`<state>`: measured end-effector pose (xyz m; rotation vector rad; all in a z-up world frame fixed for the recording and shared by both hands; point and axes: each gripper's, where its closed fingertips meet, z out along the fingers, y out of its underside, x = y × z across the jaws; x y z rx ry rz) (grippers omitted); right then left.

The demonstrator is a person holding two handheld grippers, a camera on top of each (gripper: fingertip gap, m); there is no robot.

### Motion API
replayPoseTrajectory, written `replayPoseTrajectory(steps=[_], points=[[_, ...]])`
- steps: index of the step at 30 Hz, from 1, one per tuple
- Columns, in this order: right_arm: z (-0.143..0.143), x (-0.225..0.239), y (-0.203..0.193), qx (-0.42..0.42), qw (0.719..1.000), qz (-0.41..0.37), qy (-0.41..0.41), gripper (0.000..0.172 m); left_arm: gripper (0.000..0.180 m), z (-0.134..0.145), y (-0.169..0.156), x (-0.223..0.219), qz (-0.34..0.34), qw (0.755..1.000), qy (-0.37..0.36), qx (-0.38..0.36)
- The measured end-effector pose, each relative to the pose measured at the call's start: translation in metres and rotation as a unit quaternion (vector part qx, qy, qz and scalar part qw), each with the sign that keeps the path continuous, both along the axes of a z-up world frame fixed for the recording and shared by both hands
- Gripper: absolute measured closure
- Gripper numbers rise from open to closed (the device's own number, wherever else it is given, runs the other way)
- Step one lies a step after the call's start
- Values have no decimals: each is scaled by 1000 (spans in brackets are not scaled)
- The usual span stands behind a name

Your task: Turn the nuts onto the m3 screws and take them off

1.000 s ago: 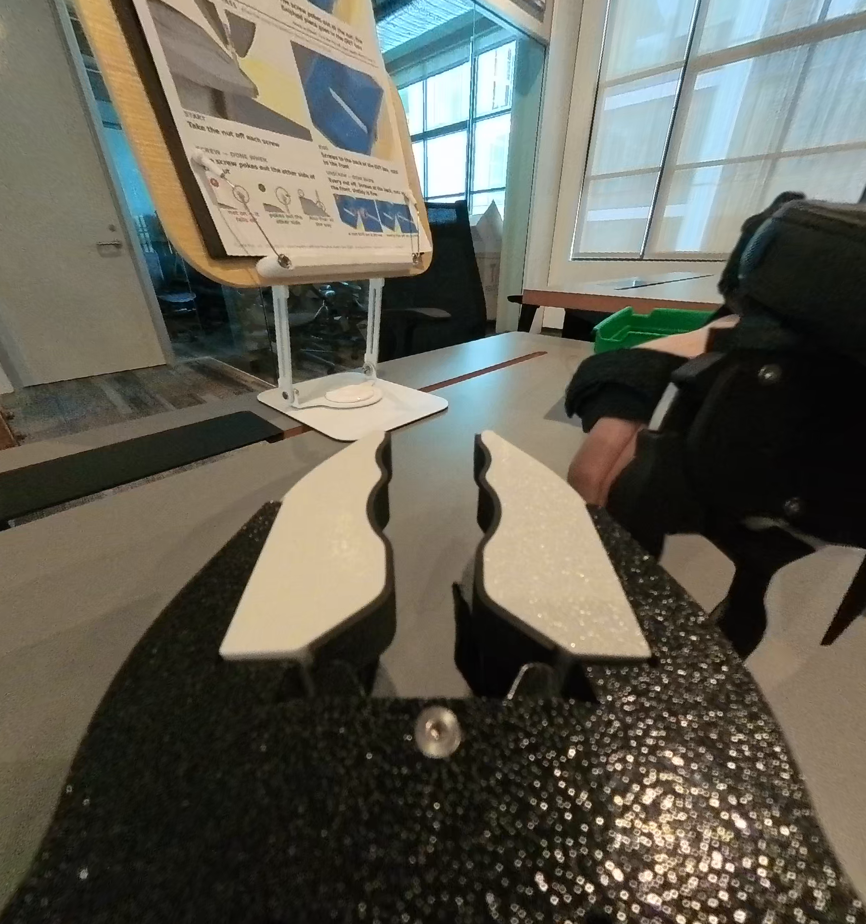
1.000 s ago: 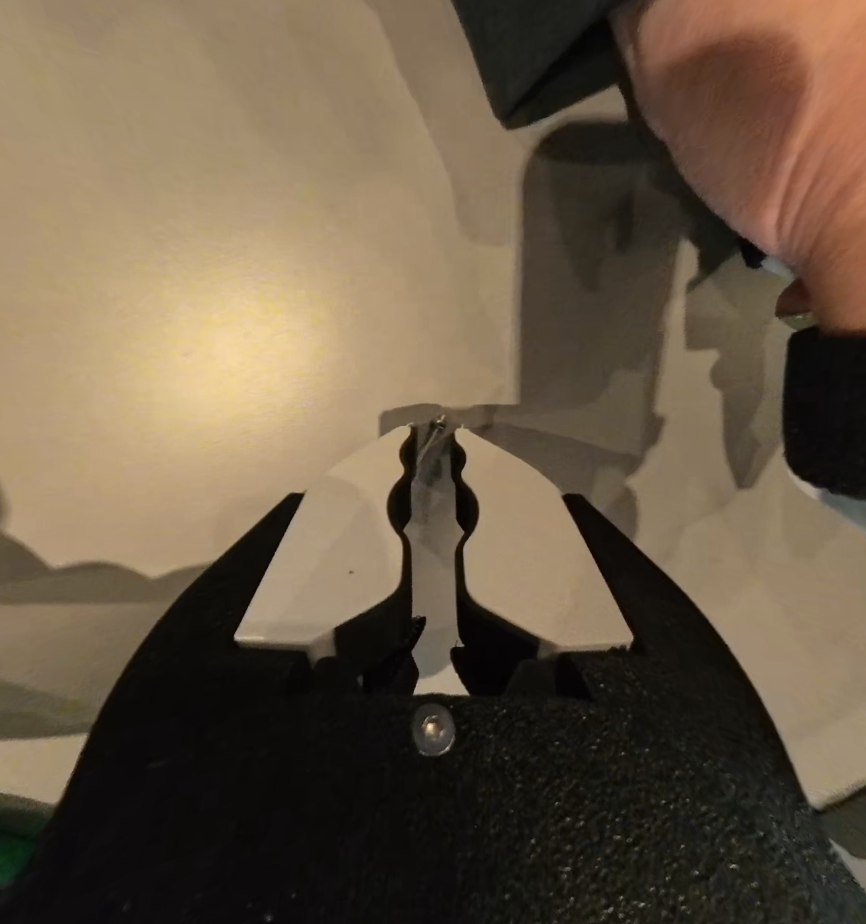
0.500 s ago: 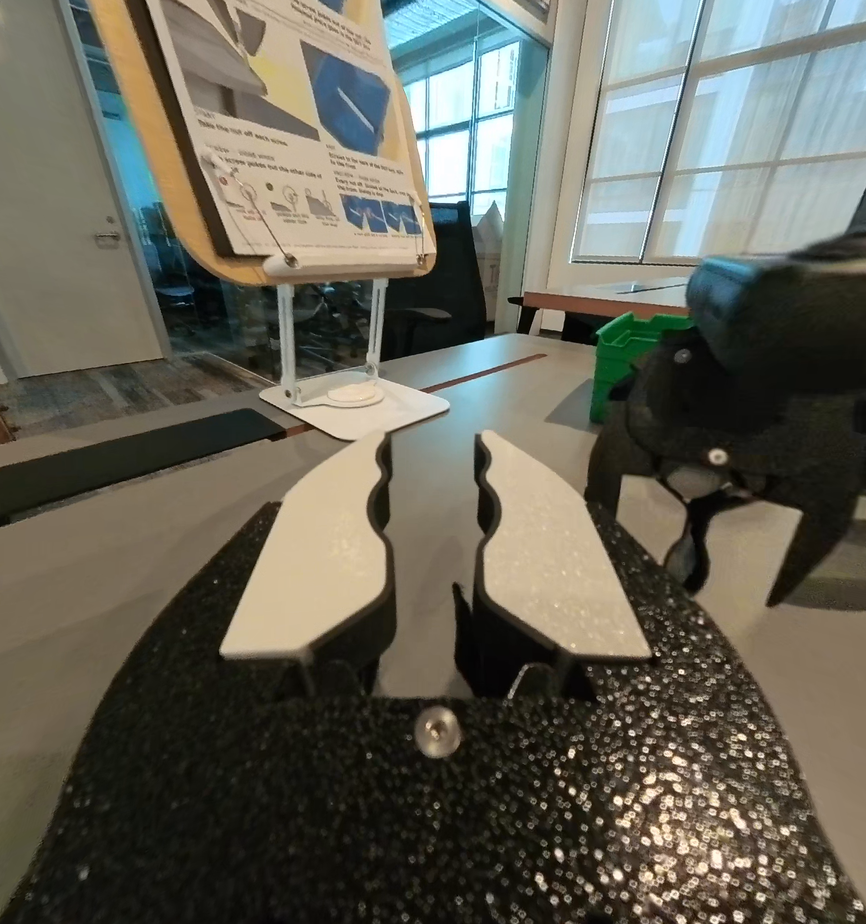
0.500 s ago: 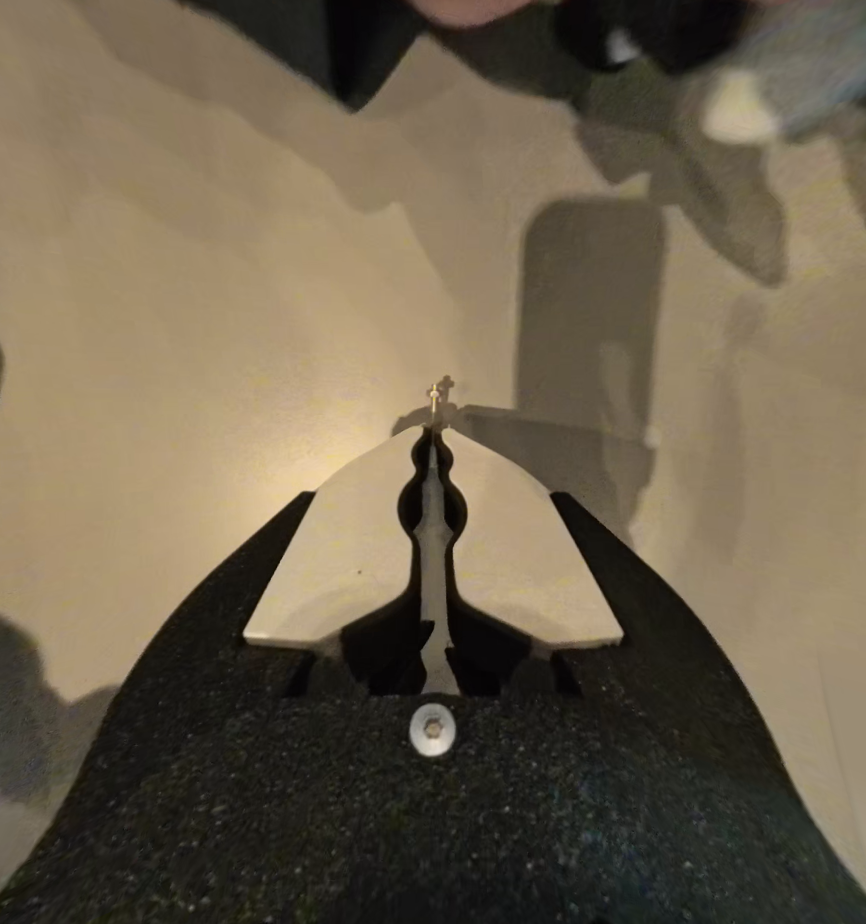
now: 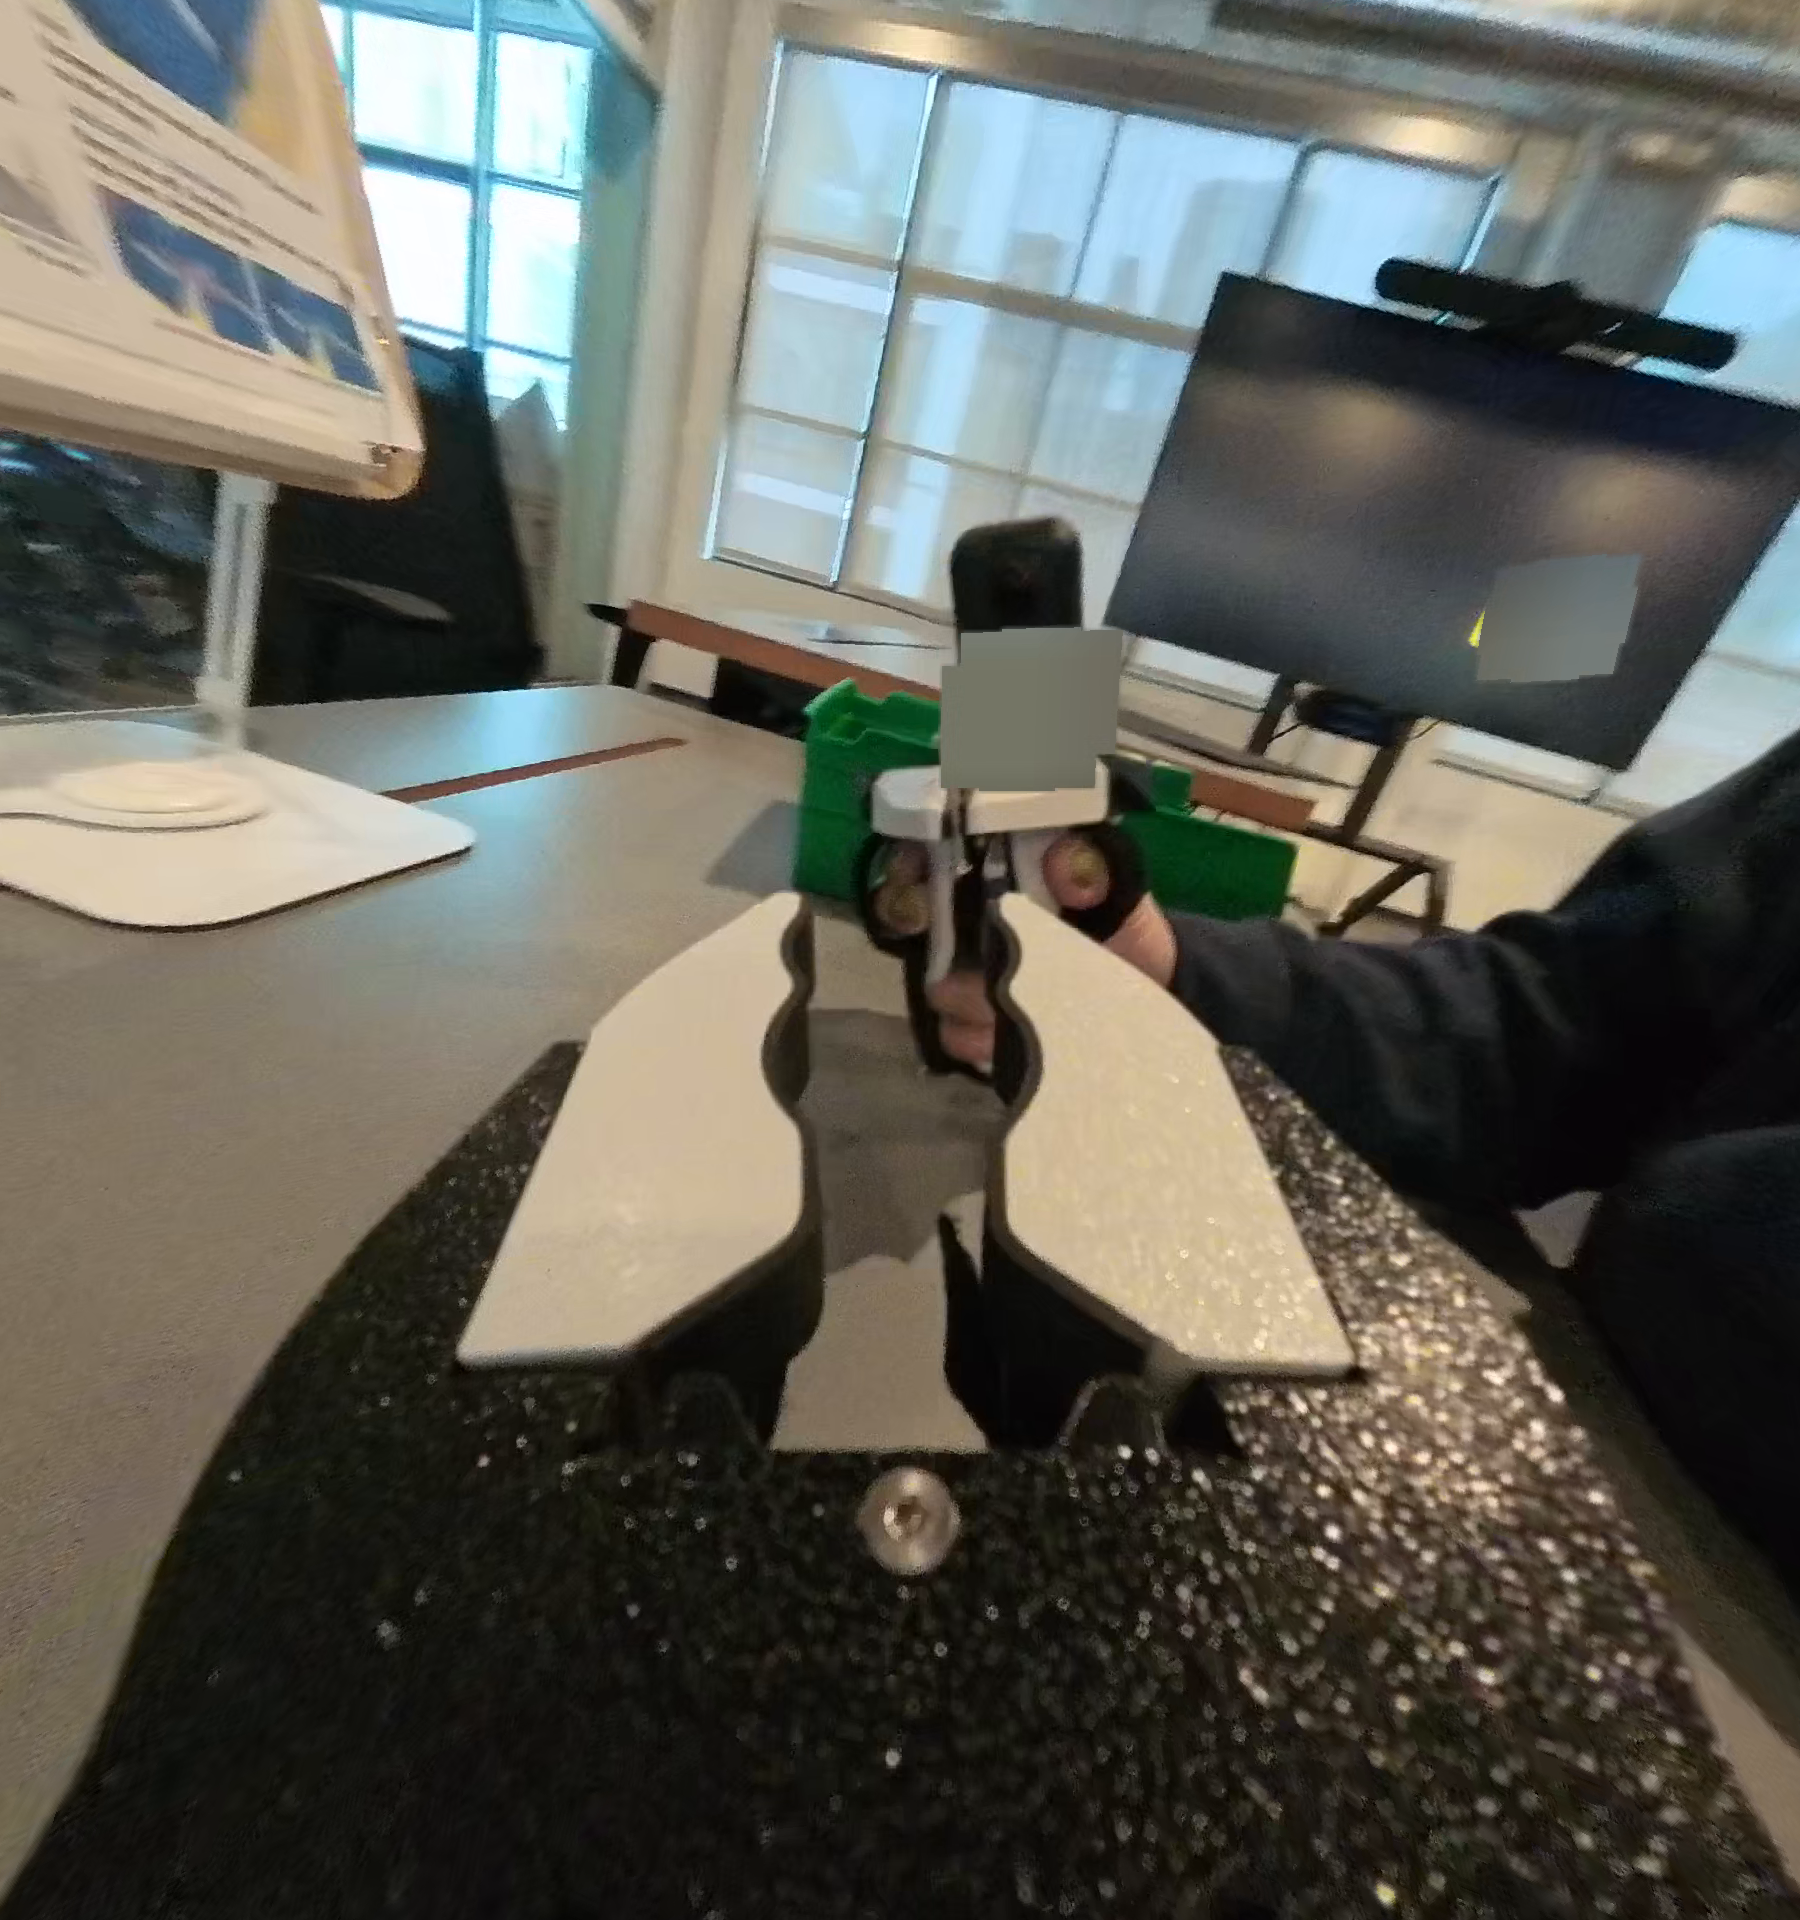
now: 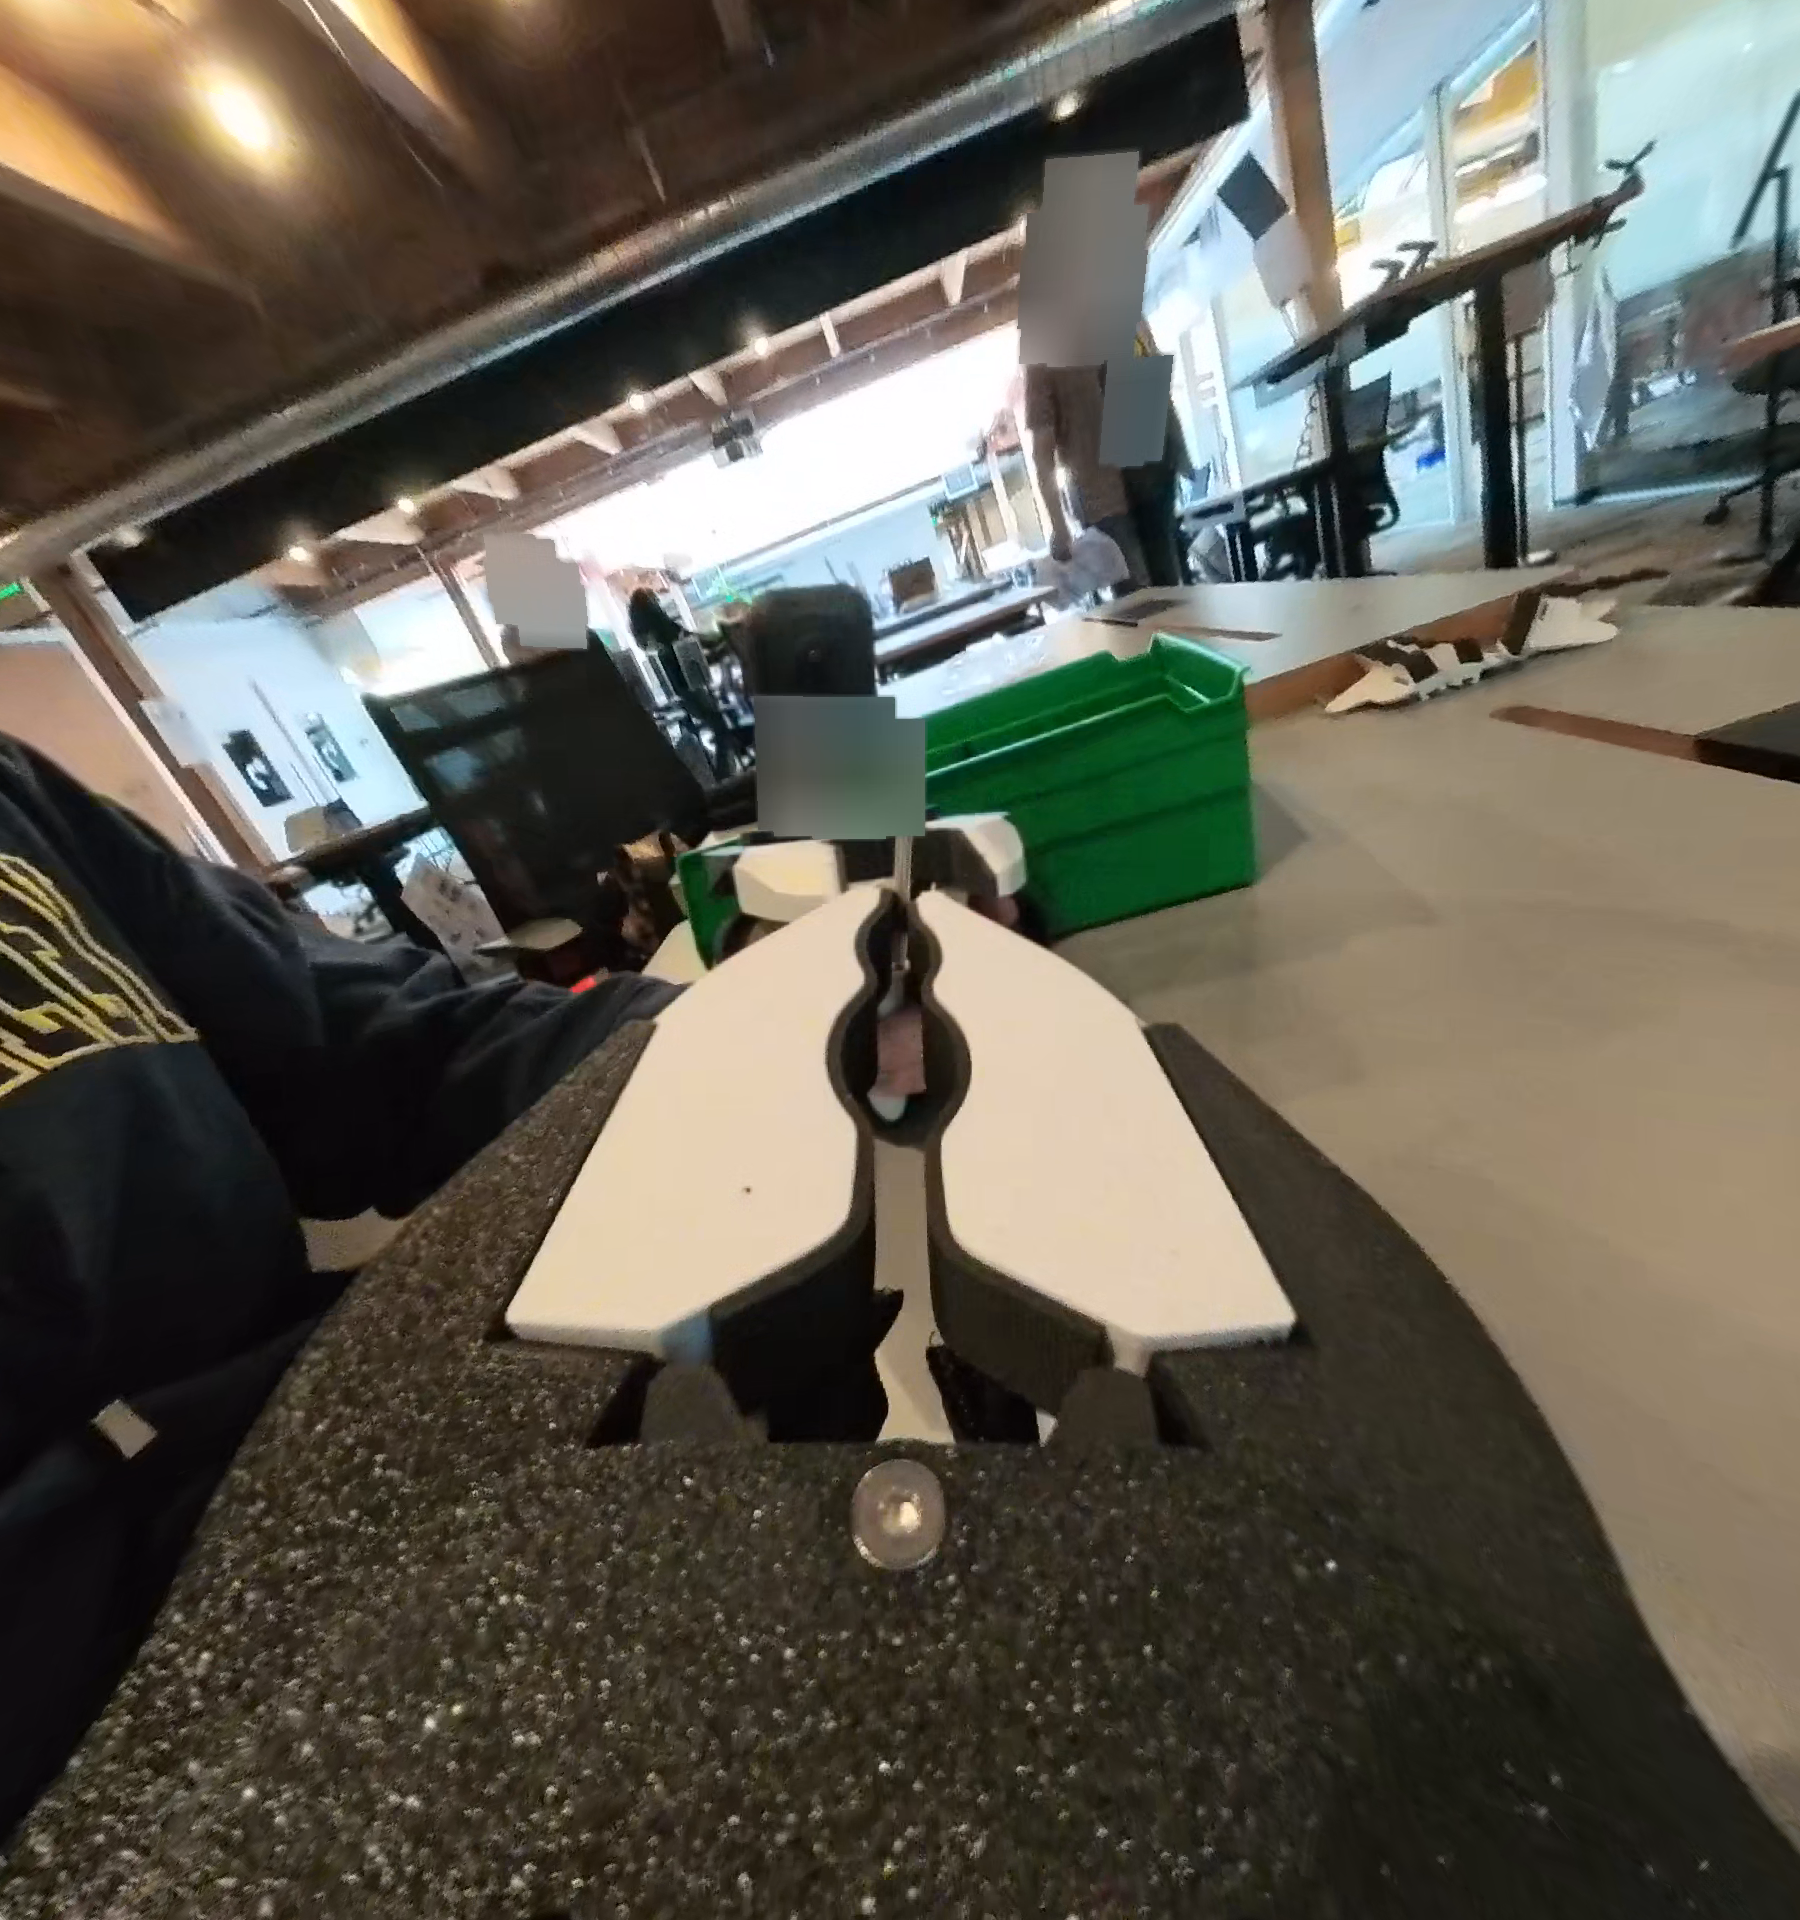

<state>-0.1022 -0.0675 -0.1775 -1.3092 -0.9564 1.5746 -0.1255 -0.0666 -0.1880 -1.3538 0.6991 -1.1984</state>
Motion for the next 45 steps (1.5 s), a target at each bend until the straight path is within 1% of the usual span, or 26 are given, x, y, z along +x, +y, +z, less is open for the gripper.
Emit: replayPoseTrajectory(steps=[2, 4, 9, 14, 16, 20, 22, 29, 33, 34, 37, 38, 41, 45], points=[[1, 1, -4, -5, 1000, 7, 25, 170, 151, 1, -2, 2, -9, 1000, -8, -5], [6, 2, -6, -9, 999, 14, 48, 170, 156, 1, -6, 5, -24, 1000, -2, -3], [11, 0, -13, -3, 997, 28, 67, 170, 157, -2, -18, 20, -73, 997, 6, -16], [6, -8, -22, 10, 998, 47, 51, 170, 157, -2, -26, 30, -96, 995, 7, -26], [4, -9, -24, 13, 997, 51, 49, 170, 160, -2, -27, 31, -98, 995, 7, -26], [2, -11, -25, 18, 997, 53, 44, 170, 171, -2, -30, 31, -109, 994, 5, -27], [0, -12, -27, 25, 997, 55, 38, 170, 173, -3, -30, 31, -114, 993, 5, -30], [-3, -15, -30, 41, 997, 55, 24, 170, 176, -3, -31, 32, -123, 992, -6, -40], [-3, -12, -31, 40, 997, 61, 26, 169, 177, -4, -31, 34, -117, 992, 14, -38], [-1, -11, -33, 44, 997, 64, 30, 168, 177, -3, -32, 34, -117, 992, 16, -35], [11, -3, -33, 48, 995, 65, 60, 146, 178, -4, -35, 35, -124, 991, 25, -36], [12, -3, -34, 51, 994, 72, 58, 144, 178, -4, -35, 36, -125, 991, 28, -38], [10, -7, -40, 59, 994, 84, 37, 139, 178, -5, -39, 40, -135, 989, 39, -44], [14, -14, -48, 63, 993, 94, 43, 139, 178, -8, -40, 45, -138, 988, 50, -52]])
